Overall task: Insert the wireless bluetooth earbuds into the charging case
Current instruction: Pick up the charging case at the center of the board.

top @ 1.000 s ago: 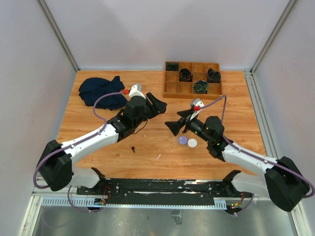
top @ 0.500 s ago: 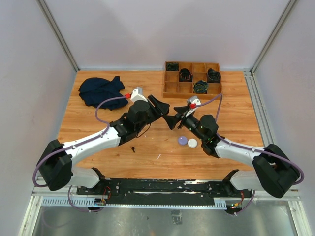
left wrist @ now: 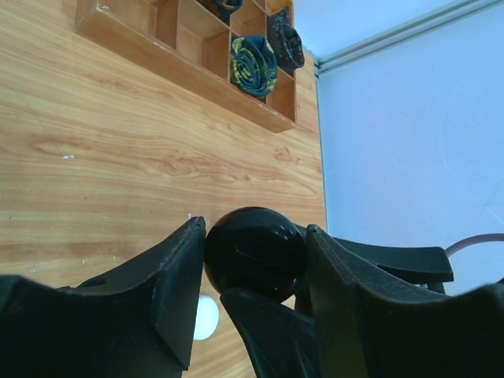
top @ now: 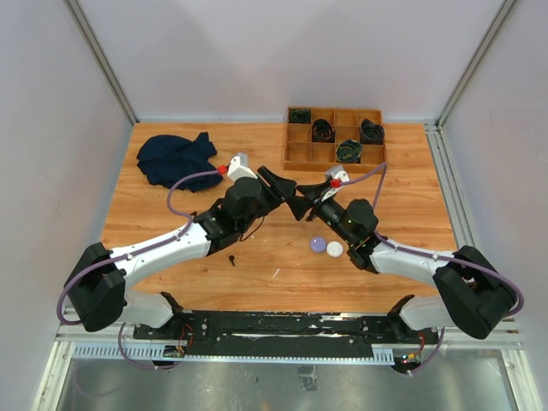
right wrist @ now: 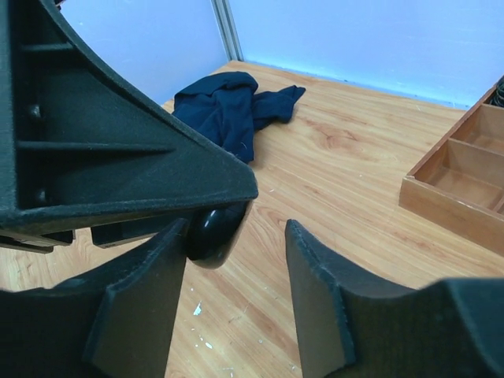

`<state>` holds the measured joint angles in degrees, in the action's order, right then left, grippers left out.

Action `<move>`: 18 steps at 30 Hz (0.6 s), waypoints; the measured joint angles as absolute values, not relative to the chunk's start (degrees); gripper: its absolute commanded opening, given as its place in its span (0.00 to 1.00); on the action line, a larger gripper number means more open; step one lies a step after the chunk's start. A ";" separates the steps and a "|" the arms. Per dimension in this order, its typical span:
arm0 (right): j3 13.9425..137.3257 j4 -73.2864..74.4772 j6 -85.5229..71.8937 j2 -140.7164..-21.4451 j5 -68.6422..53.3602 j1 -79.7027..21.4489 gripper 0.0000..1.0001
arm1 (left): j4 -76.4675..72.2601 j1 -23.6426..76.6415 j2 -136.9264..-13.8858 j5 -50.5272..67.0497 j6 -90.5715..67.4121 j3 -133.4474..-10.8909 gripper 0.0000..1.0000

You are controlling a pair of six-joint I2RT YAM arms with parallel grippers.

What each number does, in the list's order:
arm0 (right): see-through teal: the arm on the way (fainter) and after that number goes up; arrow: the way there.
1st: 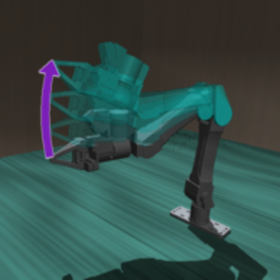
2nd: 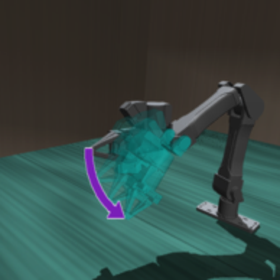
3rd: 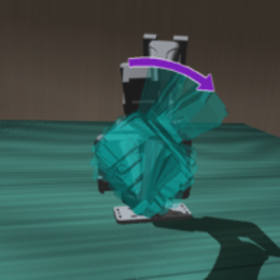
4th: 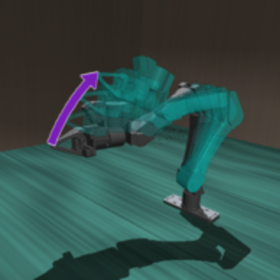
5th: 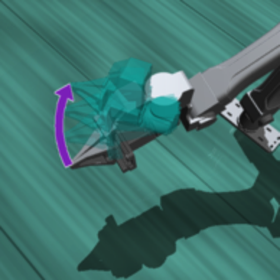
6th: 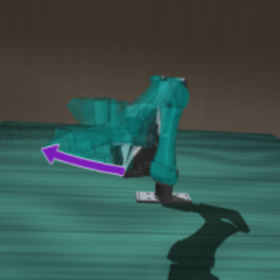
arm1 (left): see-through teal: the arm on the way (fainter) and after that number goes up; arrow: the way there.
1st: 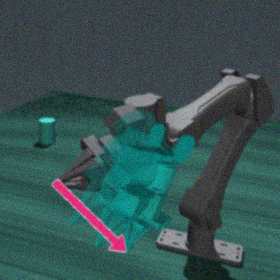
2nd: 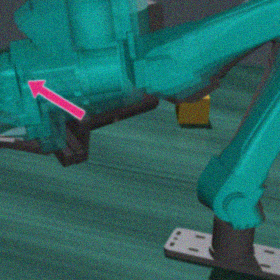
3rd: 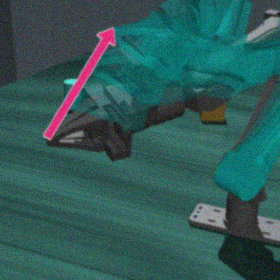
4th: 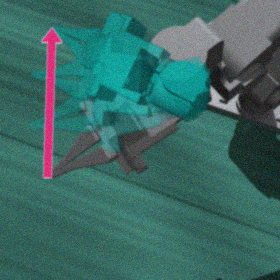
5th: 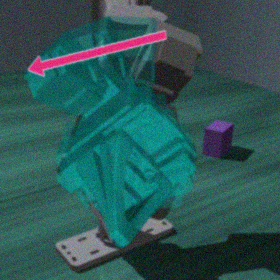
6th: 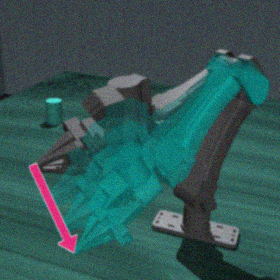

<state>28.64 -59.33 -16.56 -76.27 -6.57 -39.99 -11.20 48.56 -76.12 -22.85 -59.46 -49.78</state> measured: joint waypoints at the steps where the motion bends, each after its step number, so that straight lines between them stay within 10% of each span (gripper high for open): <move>1: 28.64 -59.53 -16.60 -76.29 -6.55 -40.07 0.47 | -11.33 48.60 -76.12 -22.96 -59.46 -49.78 0.47; 10: 28.64 -61.71 -18.00 -77.14 -6.87 -40.53 0.18 | -13.32 48.73 -76.05 -24.27 -59.20 -49.30 0.63; 18: 28.64 -62.98 -18.09 -77.43 -6.50 -40.47 0.11 | -15.38 49.60 -72.42 -23.09 -54.78 -45.56 0.80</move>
<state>28.64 -62.98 -18.09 -77.43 -6.50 -40.47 -15.38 49.60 -72.42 -23.09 -54.78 -45.56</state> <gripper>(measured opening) 0.248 0.747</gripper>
